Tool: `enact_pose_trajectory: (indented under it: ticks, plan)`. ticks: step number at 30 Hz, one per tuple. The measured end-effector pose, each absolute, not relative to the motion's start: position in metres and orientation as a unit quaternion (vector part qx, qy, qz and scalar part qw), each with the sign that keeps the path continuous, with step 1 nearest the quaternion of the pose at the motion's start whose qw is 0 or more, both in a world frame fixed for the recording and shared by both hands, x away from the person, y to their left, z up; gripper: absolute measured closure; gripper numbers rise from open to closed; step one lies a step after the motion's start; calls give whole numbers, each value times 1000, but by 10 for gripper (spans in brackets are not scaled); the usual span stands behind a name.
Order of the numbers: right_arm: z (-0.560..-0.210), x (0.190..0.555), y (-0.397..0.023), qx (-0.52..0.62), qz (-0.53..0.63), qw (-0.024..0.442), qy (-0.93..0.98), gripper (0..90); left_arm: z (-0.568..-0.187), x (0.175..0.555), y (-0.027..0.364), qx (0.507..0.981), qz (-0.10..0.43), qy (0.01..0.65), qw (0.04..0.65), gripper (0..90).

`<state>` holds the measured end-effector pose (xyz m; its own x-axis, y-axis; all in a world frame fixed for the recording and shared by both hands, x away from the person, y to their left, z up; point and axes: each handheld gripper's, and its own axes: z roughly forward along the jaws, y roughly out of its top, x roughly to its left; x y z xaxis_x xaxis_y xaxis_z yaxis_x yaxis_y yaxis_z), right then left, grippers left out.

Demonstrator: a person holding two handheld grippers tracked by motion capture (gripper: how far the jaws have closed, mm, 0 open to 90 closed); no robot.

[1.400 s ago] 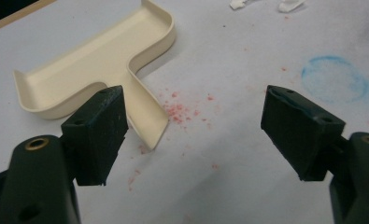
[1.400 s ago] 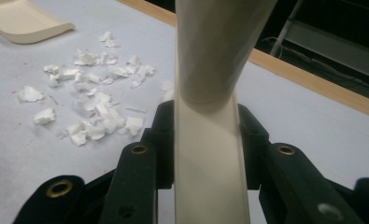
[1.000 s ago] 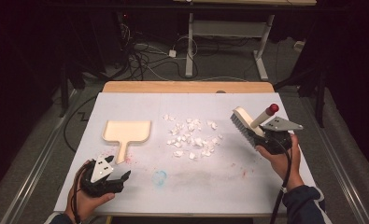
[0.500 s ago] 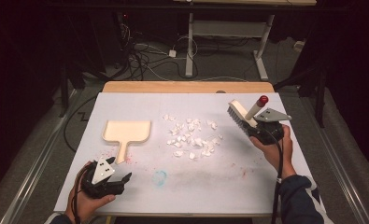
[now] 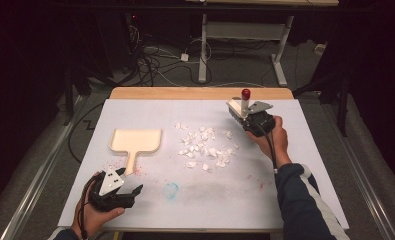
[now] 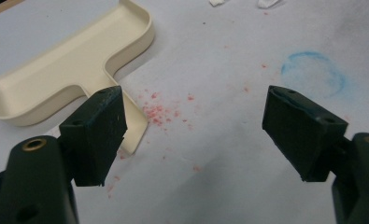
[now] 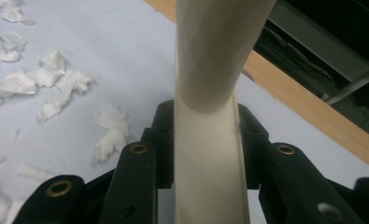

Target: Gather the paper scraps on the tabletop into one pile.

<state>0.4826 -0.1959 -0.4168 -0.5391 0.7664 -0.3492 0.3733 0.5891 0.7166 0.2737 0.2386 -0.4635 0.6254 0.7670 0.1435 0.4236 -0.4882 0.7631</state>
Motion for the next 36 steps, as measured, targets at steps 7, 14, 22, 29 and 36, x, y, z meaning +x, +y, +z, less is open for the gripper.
enact_pose_trajectory:
  ticks: [7, 14, 22, 29, 36]
  plan:
    - [-433, 491, -158, 292, 275, 322, 858, 675, -461, 274, 237, 832, 242, 348, 358, 198]
    - [-444, 459, -139, 236, 278, 316, 876, 673, -463, 271, 230, 843, 240, 333, 348, 196]
    - [-439, 416, -150, 178, 323, 271, 889, 673, -461, 268, 229, 842, 243, 332, 348, 195]
    - [-430, 396, -160, 154, 337, 265, 890, 675, -459, 267, 226, 842, 240, 332, 351, 196]
    - [-415, 414, -162, 166, 351, 281, 878, 675, -460, 270, 224, 842, 240, 334, 349, 196]
